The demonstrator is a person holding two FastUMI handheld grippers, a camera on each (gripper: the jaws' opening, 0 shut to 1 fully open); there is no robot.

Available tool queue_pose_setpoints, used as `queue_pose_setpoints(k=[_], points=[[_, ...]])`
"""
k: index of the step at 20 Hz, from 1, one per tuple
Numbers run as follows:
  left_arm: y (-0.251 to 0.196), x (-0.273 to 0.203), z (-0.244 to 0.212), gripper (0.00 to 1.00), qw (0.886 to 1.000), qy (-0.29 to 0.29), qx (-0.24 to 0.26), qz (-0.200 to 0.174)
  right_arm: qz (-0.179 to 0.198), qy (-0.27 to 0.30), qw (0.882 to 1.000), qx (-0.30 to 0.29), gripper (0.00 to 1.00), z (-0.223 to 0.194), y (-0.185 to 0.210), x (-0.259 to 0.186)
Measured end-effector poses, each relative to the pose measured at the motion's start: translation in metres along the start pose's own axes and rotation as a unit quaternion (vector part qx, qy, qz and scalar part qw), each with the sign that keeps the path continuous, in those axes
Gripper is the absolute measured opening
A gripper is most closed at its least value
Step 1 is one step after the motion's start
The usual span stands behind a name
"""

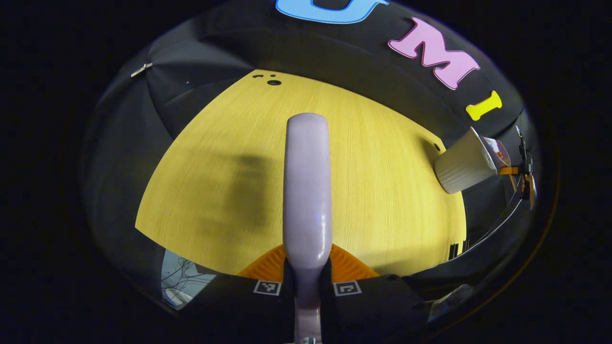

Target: Pick up the small broom and dustpan from the desktop, sweep the trash into the dustpan with the broom, and then empty the trash into the garbage bin.

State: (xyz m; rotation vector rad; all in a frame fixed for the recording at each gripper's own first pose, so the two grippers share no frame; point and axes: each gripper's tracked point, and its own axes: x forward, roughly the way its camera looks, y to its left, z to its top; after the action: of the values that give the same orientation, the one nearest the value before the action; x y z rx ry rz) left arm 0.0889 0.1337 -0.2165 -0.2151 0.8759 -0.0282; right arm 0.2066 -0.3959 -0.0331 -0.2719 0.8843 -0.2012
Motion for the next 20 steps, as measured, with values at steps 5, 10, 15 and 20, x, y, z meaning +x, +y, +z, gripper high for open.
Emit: queue_pose_setpoints(k=[5,10,15,20], points=[[-0.004,0.003,0.002,0.25,1.000,0.009,0.004,0.004,-0.003,0.064,0.994,-0.087,0.34,0.001,-0.001,-0.002],[-0.013,0.006,0.005,0.26,1.000,0.007,0.005,-0.002,-0.028,0.102,0.978,-0.179,0.34,0.004,-0.016,-0.001],[-0.018,0.008,-0.002,0.26,1.000,0.004,-0.002,-0.009,-0.035,0.142,0.957,-0.252,0.34,0.002,-0.028,-0.008],[-0.020,0.012,-0.014,0.26,1.000,0.008,-0.015,-0.012,-0.061,0.175,0.936,-0.299,0.34,-0.001,-0.035,-0.012]])
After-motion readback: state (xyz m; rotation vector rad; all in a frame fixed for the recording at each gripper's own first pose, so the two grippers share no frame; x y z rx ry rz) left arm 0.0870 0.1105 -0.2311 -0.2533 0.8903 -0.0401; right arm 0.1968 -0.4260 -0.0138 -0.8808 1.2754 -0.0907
